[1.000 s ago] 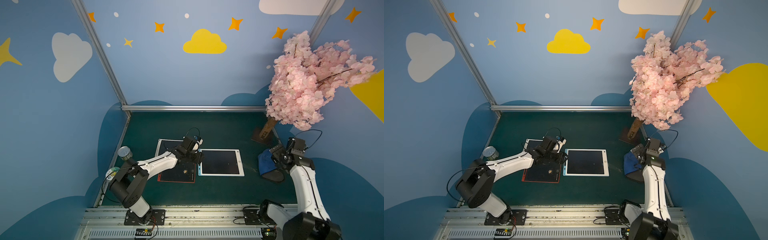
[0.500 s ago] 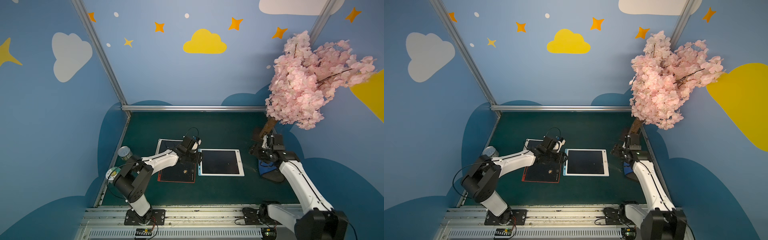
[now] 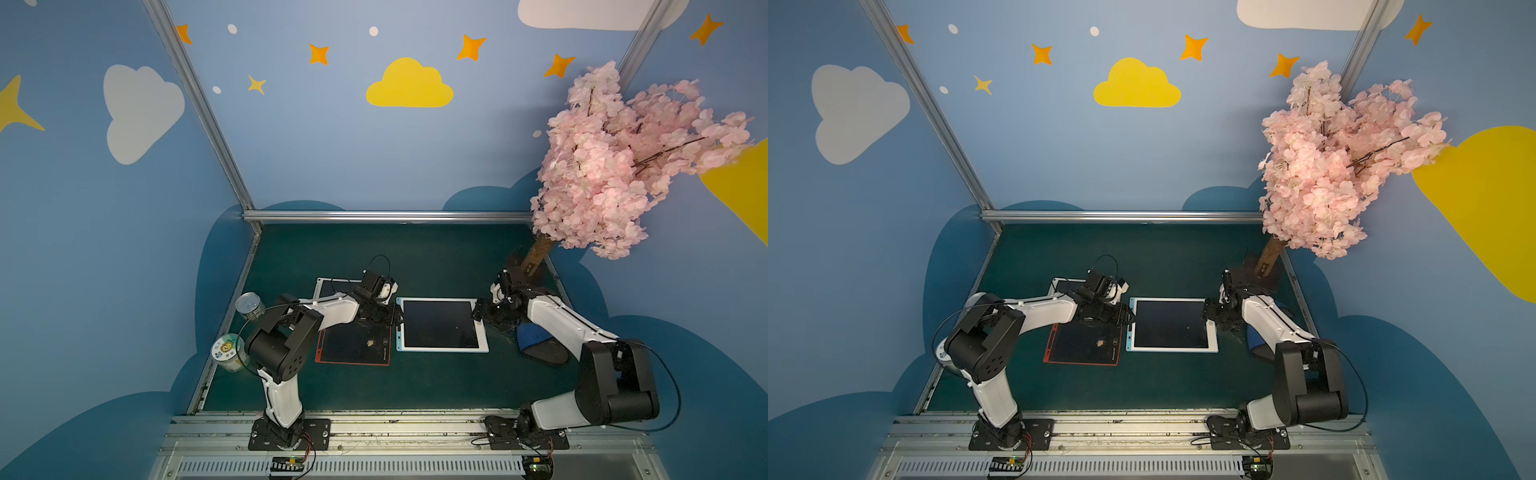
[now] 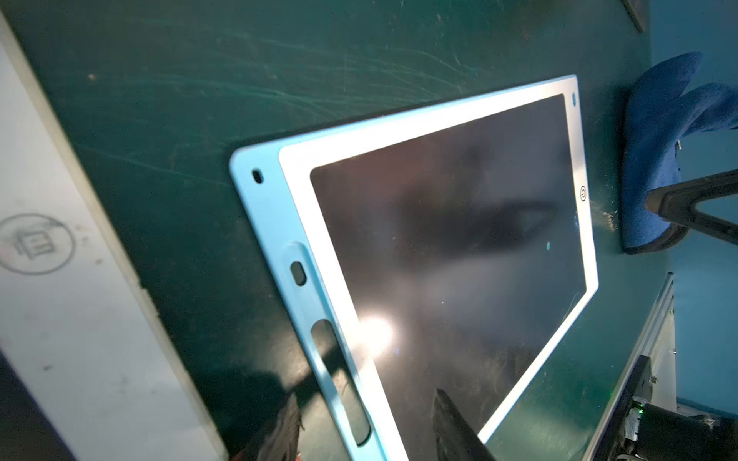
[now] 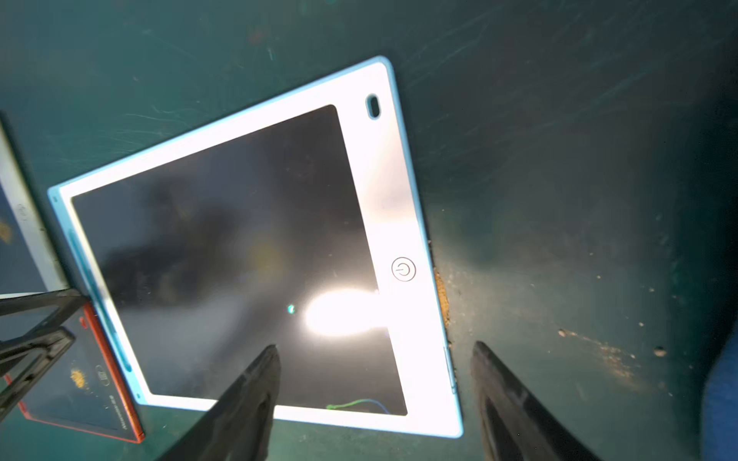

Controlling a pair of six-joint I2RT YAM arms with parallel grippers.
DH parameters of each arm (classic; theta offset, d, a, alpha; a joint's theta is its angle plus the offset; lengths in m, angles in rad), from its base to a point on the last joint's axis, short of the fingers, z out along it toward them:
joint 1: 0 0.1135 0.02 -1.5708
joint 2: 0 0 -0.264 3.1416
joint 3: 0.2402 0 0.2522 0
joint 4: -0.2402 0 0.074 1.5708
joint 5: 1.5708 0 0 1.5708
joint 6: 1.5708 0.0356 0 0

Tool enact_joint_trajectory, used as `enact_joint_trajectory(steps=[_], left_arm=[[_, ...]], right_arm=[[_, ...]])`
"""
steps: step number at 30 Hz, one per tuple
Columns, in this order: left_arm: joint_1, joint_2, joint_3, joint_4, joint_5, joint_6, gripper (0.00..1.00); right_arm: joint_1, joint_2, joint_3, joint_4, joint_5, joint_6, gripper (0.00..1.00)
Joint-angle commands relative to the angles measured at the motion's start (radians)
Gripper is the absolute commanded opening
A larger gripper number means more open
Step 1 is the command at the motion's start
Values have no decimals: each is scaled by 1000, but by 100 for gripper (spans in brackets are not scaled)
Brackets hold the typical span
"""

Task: Wipe the drawing tablet
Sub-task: Pick up the drawing tablet from the center of the board.

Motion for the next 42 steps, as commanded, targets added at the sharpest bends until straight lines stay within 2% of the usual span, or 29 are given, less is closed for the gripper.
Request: enact_joint_trajectory(steps=[1, 10, 13, 23, 31, 42], left_arm=[[4, 30, 32, -20, 23, -4, 54], [1, 79, 65, -42, 38, 2, 54], [0, 90, 75, -56, 31, 6, 54], [-7, 138, 111, -75, 50, 10, 54], [-7, 143, 116, -85, 40, 18, 54], [-4, 130, 112, -89, 36, 20, 54]], right_arm=[[-7, 66, 15, 29, -5, -1, 76], [-29, 156, -1, 81, 16, 24, 79], [-33, 174, -5, 107, -31, 25, 78], [-31, 235, -21, 254, -356, 10, 72], [-74, 249, -93, 480, -659, 99, 65], [-84, 36, -137, 437, -716, 89, 62]])
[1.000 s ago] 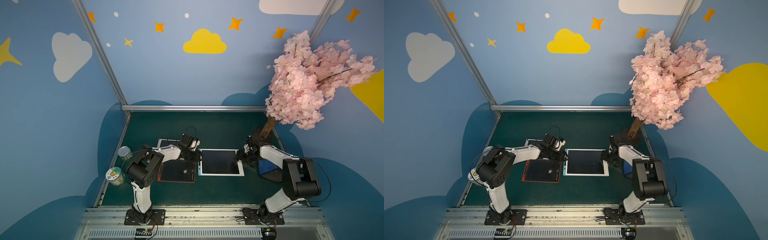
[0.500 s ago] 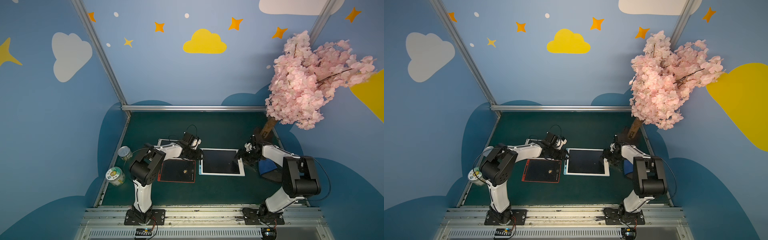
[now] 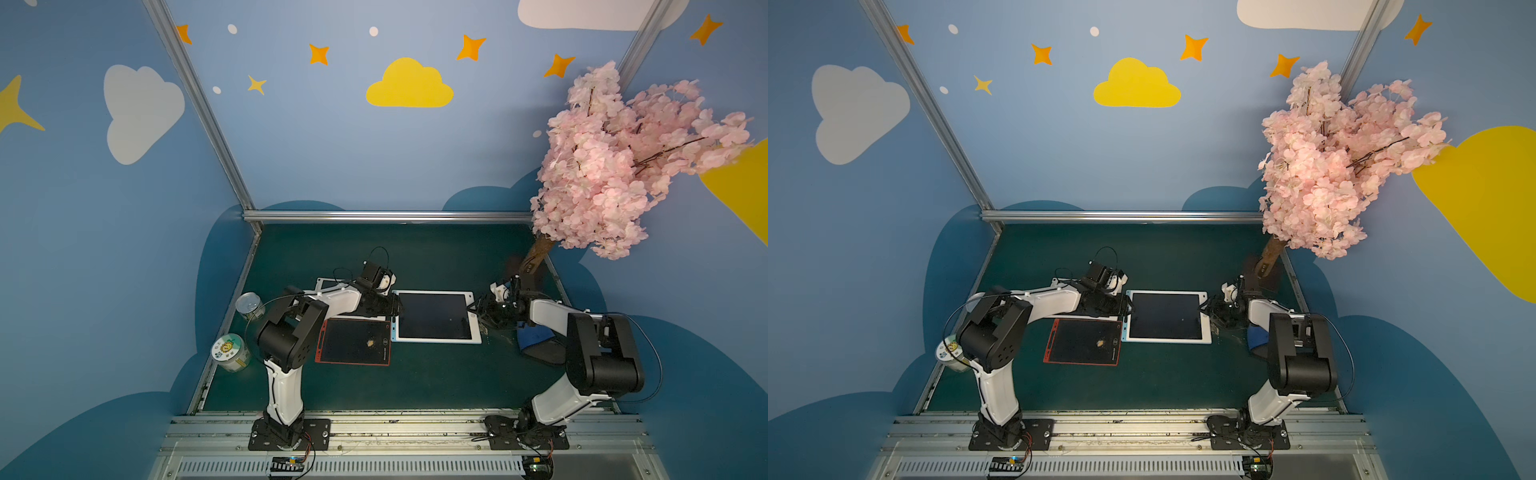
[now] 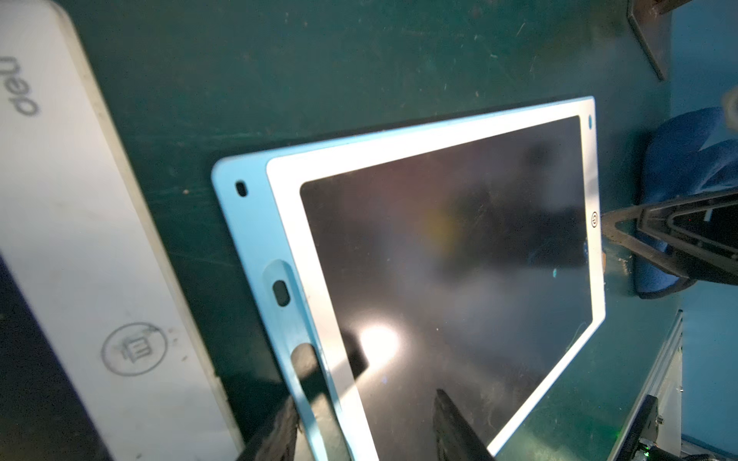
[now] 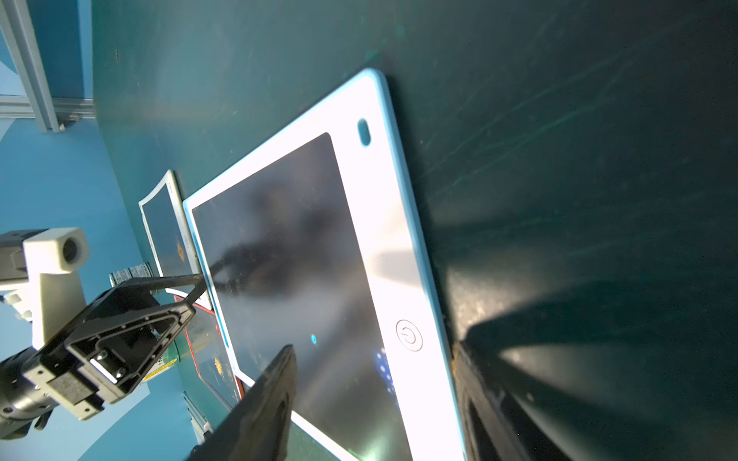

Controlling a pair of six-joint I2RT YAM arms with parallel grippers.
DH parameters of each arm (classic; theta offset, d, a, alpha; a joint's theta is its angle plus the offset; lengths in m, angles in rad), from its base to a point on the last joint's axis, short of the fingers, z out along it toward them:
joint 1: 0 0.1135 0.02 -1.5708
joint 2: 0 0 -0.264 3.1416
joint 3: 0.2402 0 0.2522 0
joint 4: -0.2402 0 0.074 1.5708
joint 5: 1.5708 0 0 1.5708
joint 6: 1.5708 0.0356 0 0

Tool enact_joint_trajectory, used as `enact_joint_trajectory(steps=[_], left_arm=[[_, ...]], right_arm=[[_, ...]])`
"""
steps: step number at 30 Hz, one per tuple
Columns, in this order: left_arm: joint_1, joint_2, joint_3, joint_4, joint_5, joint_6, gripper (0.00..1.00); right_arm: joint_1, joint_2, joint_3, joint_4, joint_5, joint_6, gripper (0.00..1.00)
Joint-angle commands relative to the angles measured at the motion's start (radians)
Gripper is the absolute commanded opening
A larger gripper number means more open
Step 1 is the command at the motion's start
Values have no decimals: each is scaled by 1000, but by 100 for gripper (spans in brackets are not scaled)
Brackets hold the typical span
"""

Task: Wipe the drawing tablet
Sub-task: Pick up the drawing tablet from the center of the board.

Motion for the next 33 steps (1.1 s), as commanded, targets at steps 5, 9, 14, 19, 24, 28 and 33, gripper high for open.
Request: enact_joint_trajectory(steps=[5, 9, 14, 19, 24, 28, 33], left_arm=[[-35, 37, -13, -37, 51, 25, 54], [-35, 33, -15, -35, 52, 26, 54], [-35, 27, -20, -32, 50, 25, 54], [-34, 22, -22, -32, 48, 26, 54], [-33, 21, -22, -31, 48, 26, 54], [-32, 24, -22, -31, 52, 23, 54], [-30, 26, -22, -30, 52, 23, 54]], right_arm=[[61, -192, -40, 44, -310, 32, 63], [54, -261, -36, -1, -297, 21, 63], [47, -291, -31, -20, -285, 19, 61], [44, -311, -23, -75, -222, -11, 55], [26, -366, -11, -166, -108, -67, 53], [-6, -386, -9, -188, -103, -80, 52], [-40, -385, -20, -179, -138, -78, 41]])
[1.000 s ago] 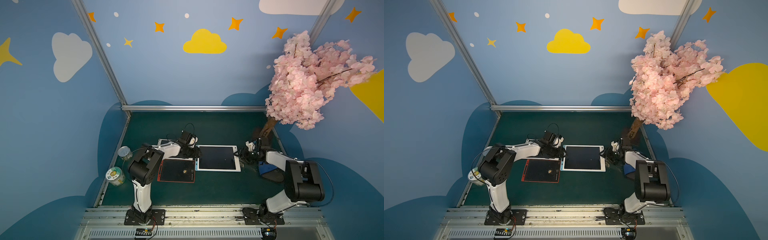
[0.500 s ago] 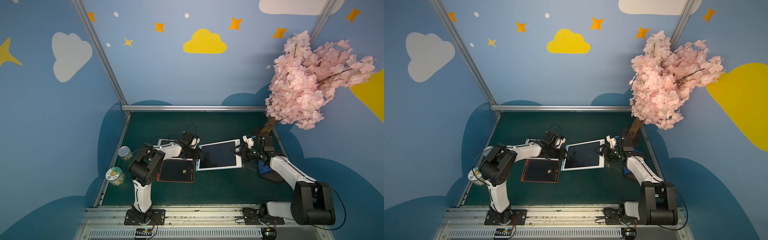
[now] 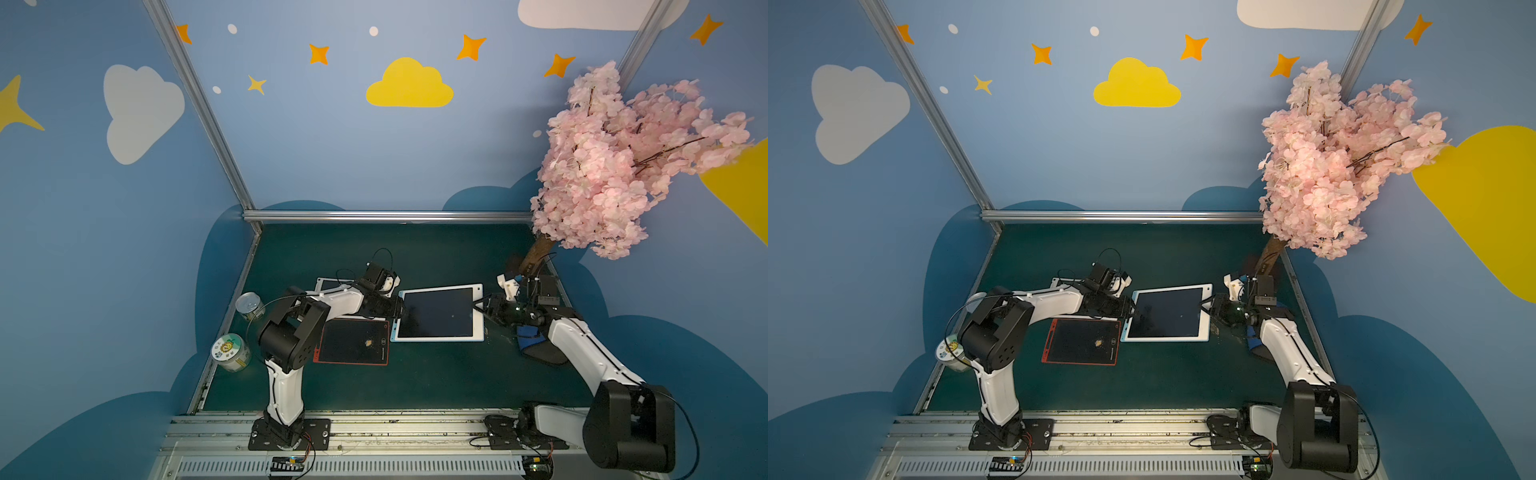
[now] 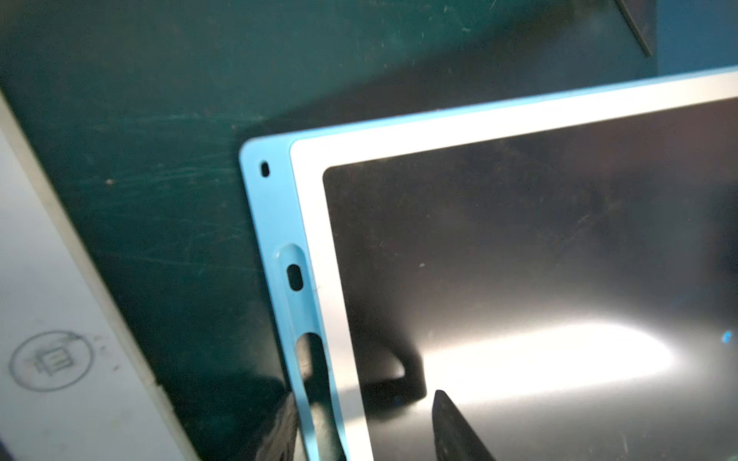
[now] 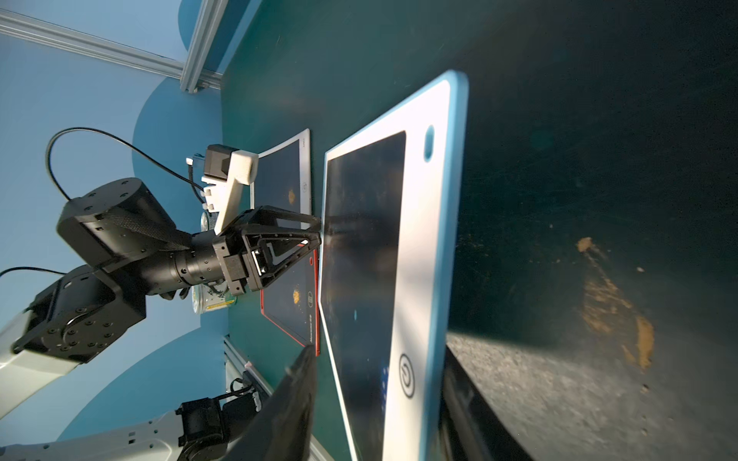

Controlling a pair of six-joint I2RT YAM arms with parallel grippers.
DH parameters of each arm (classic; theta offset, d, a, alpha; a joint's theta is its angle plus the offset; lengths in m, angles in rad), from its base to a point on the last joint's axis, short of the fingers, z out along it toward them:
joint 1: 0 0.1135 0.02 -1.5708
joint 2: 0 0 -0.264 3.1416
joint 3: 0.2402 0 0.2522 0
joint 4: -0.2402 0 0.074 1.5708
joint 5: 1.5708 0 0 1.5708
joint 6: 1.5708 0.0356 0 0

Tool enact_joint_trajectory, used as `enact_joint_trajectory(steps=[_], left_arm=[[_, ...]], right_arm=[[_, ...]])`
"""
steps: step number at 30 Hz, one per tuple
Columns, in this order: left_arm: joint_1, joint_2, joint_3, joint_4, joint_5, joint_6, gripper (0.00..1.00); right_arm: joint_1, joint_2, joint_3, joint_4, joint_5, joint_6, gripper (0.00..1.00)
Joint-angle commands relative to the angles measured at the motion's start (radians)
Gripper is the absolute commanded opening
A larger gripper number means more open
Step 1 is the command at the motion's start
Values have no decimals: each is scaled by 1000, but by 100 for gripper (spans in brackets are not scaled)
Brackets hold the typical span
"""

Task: Wipe the drawing tablet
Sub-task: Pick up the drawing tablet from the center of the board.

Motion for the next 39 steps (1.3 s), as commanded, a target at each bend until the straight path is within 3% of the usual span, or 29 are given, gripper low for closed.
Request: enact_joint_trajectory(steps=[1, 5, 13, 18, 22, 24, 27, 31, 35, 39], left_arm=[[-10, 26, -19, -36, 32, 8, 54], [-9, 27, -18, -36, 33, 7, 54], [-10, 28, -19, -32, 37, 5, 54], [-8, 11, -40, 28, 94, 0, 57], [-11, -97, -119, 123, 119, 12, 63], [-34, -201, -163, 129, 39, 62, 65], [-150, -388, -219, 106, -196, 201, 68], [-431, -550, -308, 240, -473, 412, 75], [-684, -542, -342, 408, -725, 676, 74], [-817, -472, -338, 585, -865, 889, 73]], right_arm=[[-13, -12, 13, -6, -22, -18, 39], [-16, -3, 8, 11, -46, -8, 22], [-16, 11, 2, 33, -75, 0, 15], [-16, 30, -1, 43, -83, 12, 0], [-28, 3, 20, -8, -41, 5, 0], [-30, -27, 51, -82, 21, -15, 0], [-33, -72, 110, -188, 78, -41, 0], [-22, -124, 150, -275, 71, -23, 0], [12, -215, 146, -325, 76, 18, 0], [26, -319, 108, -320, 81, 77, 0]])
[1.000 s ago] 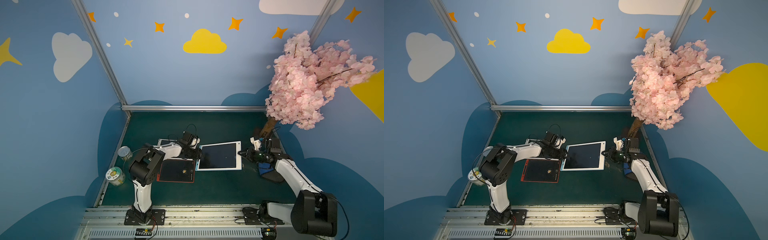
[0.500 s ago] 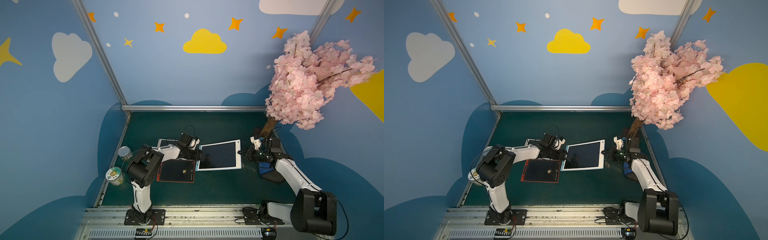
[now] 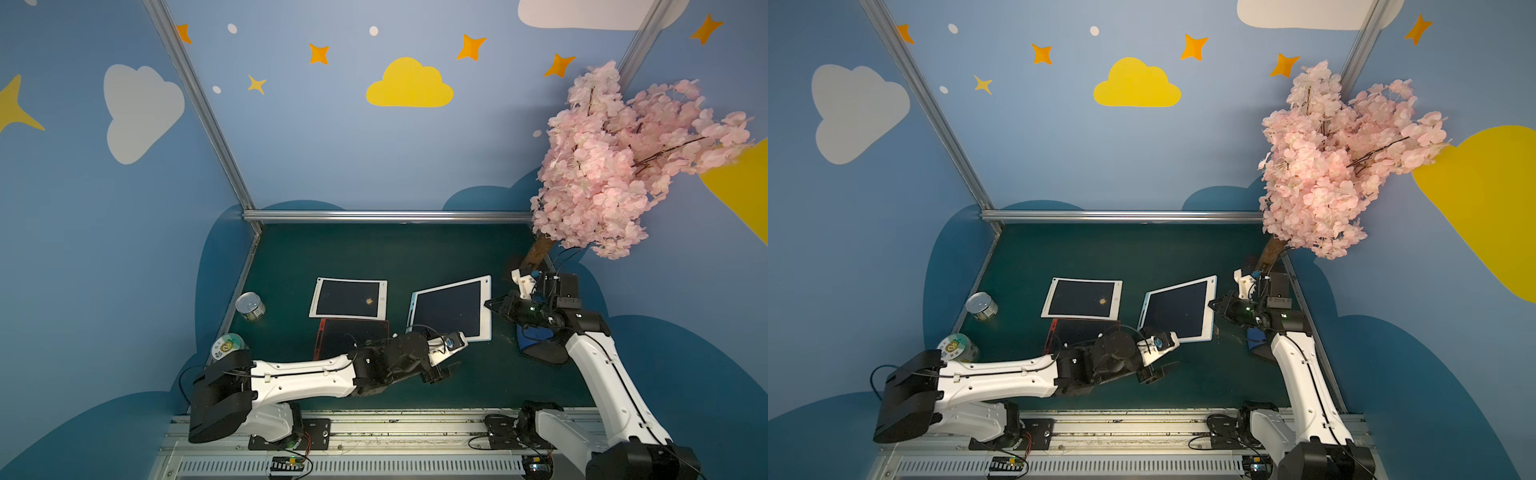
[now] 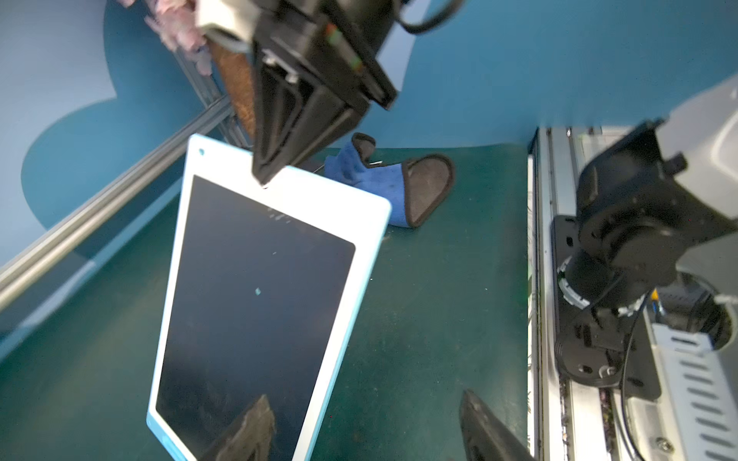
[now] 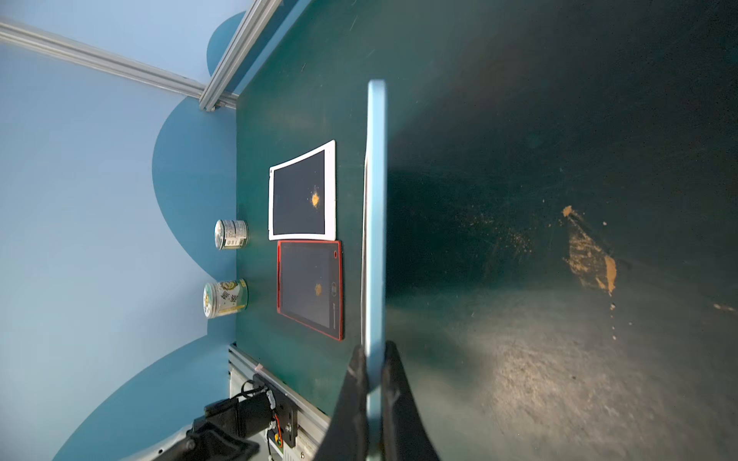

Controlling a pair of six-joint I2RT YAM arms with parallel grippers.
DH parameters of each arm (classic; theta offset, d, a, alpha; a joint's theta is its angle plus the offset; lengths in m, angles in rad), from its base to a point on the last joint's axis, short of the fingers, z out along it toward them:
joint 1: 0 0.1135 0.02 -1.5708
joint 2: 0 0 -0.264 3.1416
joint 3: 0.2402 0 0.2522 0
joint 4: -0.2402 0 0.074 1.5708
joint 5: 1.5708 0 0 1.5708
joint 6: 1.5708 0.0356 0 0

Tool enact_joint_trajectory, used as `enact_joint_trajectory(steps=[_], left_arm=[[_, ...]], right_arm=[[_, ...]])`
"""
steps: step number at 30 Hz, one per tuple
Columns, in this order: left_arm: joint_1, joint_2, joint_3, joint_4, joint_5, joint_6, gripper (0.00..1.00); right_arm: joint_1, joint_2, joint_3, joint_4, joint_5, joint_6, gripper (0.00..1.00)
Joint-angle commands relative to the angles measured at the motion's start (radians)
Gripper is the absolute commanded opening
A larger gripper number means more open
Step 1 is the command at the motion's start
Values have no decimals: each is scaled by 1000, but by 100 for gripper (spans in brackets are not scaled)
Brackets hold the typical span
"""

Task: Wipe the drawing tablet
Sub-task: Pick up the drawing tablet from the center of the board.

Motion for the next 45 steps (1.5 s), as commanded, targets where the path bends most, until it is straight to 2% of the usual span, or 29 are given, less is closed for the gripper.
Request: enact_joint_trajectory(steps=[1, 5, 10, 14, 19, 26, 32, 45], left_arm=[[-80, 60, -7, 190, -222, 298, 73], [-157, 190, 26, 391, -333, 490, 73], [-207, 405, 123, 737, -488, 767, 73], [-222, 519, 224, 852, -543, 880, 70], [-223, 533, 257, 823, -546, 860, 65], [-203, 554, 254, 848, -616, 876, 59], [-164, 541, 245, 746, -669, 768, 51], [-128, 542, 224, 646, -701, 659, 50]], right_arm=[[13, -83, -29, -27, 11, 49, 0], [17, -162, -79, 24, 11, 91, 0], [23, -175, -95, 23, 14, 92, 0], [29, -168, -110, 36, -5, 95, 0], [29, -171, -117, 38, -6, 84, 0], [29, -168, -126, 44, -4, 78, 0], [29, -164, -123, 50, -6, 81, 0], [28, -157, -121, 49, -3, 81, 0]])
